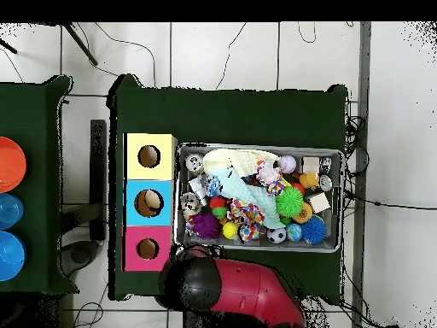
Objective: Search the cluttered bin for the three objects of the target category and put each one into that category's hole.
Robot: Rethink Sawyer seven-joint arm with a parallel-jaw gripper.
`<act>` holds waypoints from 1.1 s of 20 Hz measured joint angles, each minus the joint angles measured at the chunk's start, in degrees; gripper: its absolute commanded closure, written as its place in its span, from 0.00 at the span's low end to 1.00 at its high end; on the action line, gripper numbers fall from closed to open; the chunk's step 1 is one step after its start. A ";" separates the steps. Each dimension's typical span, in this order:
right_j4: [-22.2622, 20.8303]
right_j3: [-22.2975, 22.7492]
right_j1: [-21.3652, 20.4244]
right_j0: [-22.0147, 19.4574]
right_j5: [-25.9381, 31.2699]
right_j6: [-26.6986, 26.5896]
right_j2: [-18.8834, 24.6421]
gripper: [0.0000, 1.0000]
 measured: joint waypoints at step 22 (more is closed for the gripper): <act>0.00 -2.59 5.87 0.83 0.00 0.00 0.36 0.00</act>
